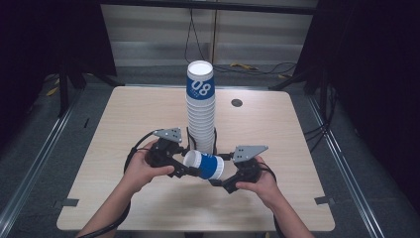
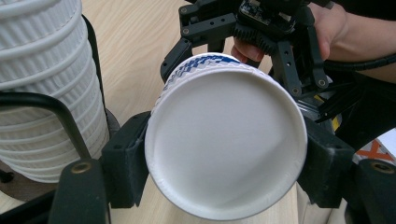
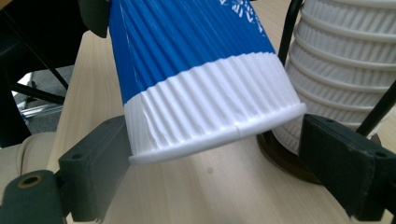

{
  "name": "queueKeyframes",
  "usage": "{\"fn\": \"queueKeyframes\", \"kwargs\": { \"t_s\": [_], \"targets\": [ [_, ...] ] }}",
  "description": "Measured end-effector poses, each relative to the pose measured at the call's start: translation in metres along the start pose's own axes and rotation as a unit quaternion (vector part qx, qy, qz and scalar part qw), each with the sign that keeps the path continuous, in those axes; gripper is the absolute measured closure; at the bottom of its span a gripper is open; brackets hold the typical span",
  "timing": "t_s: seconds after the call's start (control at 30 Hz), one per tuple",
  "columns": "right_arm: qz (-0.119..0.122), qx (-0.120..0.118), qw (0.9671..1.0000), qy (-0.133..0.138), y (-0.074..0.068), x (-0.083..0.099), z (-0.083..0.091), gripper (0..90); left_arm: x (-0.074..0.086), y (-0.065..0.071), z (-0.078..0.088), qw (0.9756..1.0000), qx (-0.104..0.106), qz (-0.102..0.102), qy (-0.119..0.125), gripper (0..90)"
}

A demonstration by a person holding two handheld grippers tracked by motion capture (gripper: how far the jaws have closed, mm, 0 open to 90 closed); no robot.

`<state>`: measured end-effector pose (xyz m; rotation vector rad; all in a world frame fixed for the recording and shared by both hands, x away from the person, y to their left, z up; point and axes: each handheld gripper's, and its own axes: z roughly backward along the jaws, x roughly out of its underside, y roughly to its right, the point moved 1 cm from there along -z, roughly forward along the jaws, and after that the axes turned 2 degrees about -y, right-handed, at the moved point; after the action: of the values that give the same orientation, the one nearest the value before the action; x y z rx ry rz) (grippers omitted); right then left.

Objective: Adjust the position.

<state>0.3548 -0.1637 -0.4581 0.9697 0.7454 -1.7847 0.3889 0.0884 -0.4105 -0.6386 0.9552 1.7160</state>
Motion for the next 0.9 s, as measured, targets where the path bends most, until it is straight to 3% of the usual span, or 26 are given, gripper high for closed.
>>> {"fn": "queueKeyframes", "kwargs": {
  "t_s": [0.37, 0.9],
  "targets": [
    [-0.004, -0.01, 0.9999, 0.006, -0.0008, 0.0006, -0.0025, 10.0, -0.0014, 0.001, -0.0008, 1.0, 0.001, -0.003, -0.001, 28.7],
    [-0.005, -0.013, 0.9999, -0.001, -0.002, -0.0009, 0.0004, 20.3, -0.001, 0.0018, -0.0001, 0.9999, -0.004, -0.009, 0.005, 28.8]
  ]
}}
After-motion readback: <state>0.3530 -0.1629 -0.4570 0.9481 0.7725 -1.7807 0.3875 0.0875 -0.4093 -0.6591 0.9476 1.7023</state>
